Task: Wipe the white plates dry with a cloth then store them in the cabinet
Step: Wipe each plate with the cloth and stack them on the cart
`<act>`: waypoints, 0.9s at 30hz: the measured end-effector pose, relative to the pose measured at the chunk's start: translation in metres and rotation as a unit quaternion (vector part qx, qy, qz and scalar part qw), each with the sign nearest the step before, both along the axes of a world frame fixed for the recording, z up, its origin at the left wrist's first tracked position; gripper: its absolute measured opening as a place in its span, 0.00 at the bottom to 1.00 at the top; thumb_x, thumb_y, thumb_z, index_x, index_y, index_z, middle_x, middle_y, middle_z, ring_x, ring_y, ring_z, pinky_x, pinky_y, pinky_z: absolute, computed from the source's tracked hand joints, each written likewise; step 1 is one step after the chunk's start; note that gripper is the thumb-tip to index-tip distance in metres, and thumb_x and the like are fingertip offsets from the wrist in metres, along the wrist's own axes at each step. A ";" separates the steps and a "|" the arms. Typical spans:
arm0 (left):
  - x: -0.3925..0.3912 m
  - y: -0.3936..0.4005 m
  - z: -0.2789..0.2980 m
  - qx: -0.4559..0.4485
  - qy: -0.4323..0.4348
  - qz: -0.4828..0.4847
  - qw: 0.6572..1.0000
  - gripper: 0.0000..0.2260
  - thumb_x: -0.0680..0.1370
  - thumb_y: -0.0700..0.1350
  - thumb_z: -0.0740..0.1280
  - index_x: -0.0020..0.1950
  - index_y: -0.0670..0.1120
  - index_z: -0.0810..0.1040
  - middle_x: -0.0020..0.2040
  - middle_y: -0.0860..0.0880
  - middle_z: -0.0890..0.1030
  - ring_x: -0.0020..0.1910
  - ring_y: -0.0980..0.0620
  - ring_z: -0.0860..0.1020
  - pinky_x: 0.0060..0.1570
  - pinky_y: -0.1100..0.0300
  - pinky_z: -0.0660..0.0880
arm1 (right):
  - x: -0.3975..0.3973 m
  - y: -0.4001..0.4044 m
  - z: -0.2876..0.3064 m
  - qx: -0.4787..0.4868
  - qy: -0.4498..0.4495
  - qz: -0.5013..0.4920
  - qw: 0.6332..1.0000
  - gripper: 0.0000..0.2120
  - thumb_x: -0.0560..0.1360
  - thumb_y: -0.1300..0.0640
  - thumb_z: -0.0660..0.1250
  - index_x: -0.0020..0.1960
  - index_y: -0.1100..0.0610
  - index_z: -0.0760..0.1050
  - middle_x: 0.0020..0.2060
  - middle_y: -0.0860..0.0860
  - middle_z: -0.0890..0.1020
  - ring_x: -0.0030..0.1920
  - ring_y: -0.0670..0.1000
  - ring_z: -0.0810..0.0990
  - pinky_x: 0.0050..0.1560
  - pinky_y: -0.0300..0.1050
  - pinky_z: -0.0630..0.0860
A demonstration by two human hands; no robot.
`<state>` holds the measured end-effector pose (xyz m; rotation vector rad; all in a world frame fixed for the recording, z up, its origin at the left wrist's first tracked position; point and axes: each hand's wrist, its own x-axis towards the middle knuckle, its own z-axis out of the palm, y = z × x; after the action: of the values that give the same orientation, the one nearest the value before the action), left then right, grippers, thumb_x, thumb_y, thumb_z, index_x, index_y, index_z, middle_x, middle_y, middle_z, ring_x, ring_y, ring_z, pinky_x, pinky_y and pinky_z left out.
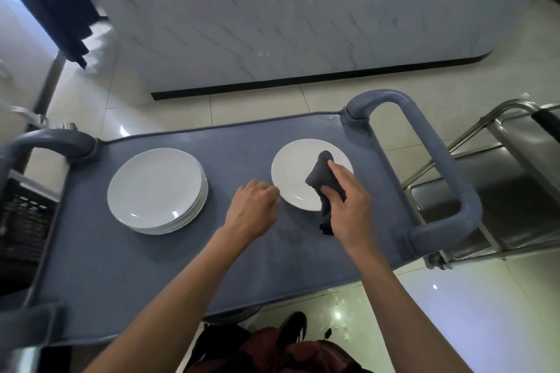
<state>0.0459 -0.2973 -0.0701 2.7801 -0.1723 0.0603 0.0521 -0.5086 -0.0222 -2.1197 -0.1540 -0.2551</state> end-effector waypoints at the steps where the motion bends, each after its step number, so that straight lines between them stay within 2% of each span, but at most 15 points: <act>1: -0.004 0.011 0.001 -0.005 -0.005 0.016 1.000 0.10 0.80 0.47 0.62 0.52 0.48 0.83 0.50 0.49 0.84 0.50 0.44 0.78 0.48 0.49 0.76 | 0.000 0.011 0.001 0.004 0.000 0.005 1.000 0.23 0.77 0.65 0.71 0.71 0.55 0.74 0.66 0.46 0.77 0.66 0.45 0.74 0.66 0.30 0.67; 5: -0.020 0.053 0.012 -0.031 -0.015 0.074 0.997 0.11 0.81 0.47 0.64 0.58 0.49 0.84 0.54 0.49 0.84 0.54 0.44 0.79 0.53 0.48 0.76 | -0.001 0.058 0.002 0.012 -0.019 0.035 0.999 0.23 0.75 0.67 0.71 0.69 0.58 0.76 0.66 0.51 0.79 0.67 0.48 0.75 0.69 0.38 0.68; 9: -0.033 0.098 0.024 -0.032 -0.019 0.121 0.992 0.12 0.81 0.47 0.64 0.61 0.49 0.83 0.57 0.49 0.84 0.56 0.44 0.79 0.55 0.49 0.76 | 0.000 0.110 0.004 0.001 -0.026 0.075 0.997 0.23 0.75 0.67 0.71 0.69 0.59 0.75 0.65 0.52 0.79 0.66 0.46 0.74 0.68 0.30 0.64; 15: -0.054 0.169 0.028 -0.056 0.016 0.205 0.977 0.14 0.81 0.47 0.64 0.65 0.51 0.81 0.62 0.51 0.83 0.62 0.46 0.76 0.59 0.50 0.72 | -0.002 0.182 0.005 0.007 -0.001 0.137 0.991 0.23 0.76 0.67 0.70 0.70 0.57 0.75 0.66 0.50 0.78 0.65 0.48 0.77 0.68 0.38 0.70; 20: -0.073 0.225 0.023 -0.101 0.021 0.294 0.950 0.14 0.81 0.48 0.65 0.66 0.52 0.80 0.65 0.53 0.81 0.66 0.49 0.75 0.63 0.51 0.71 | 0.001 0.239 0.011 0.020 0.007 0.177 0.984 0.24 0.76 0.68 0.69 0.70 0.55 0.75 0.64 0.43 0.76 0.62 0.40 0.74 0.64 0.28 0.66; 22: -0.080 0.246 0.019 -0.130 0.009 0.336 0.933 0.13 0.80 0.47 0.66 0.64 0.52 0.81 0.63 0.52 0.82 0.62 0.48 0.77 0.62 0.51 0.73 | 0.005 0.261 0.011 0.018 0.008 0.201 0.979 0.24 0.76 0.67 0.69 0.71 0.55 0.75 0.65 0.44 0.77 0.63 0.43 0.75 0.65 0.34 0.69; 24: -0.084 0.266 0.013 -0.161 0.001 0.374 0.913 0.13 0.79 0.46 0.68 0.62 0.50 0.83 0.59 0.50 0.83 0.57 0.47 0.80 0.59 0.50 0.75 | 0.009 0.281 0.005 0.007 0.005 0.225 0.974 0.23 0.76 0.63 0.67 0.71 0.54 0.75 0.66 0.48 0.77 0.65 0.50 0.76 0.67 0.46 0.72; 27: -0.089 0.289 0.005 -0.204 0.007 0.412 0.888 0.11 0.77 0.48 0.69 0.58 0.51 0.84 0.55 0.52 0.84 0.53 0.48 0.81 0.57 0.50 0.78 | 0.013 0.309 -0.008 -0.042 -0.015 0.250 0.967 0.23 0.76 0.59 0.66 0.71 0.53 0.75 0.67 0.51 0.77 0.64 0.55 0.76 0.63 0.55 0.75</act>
<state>-0.0428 -0.0086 -0.0648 2.2317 0.9234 0.2530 0.0648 -0.2000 -0.0299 -2.0823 -0.7151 0.0205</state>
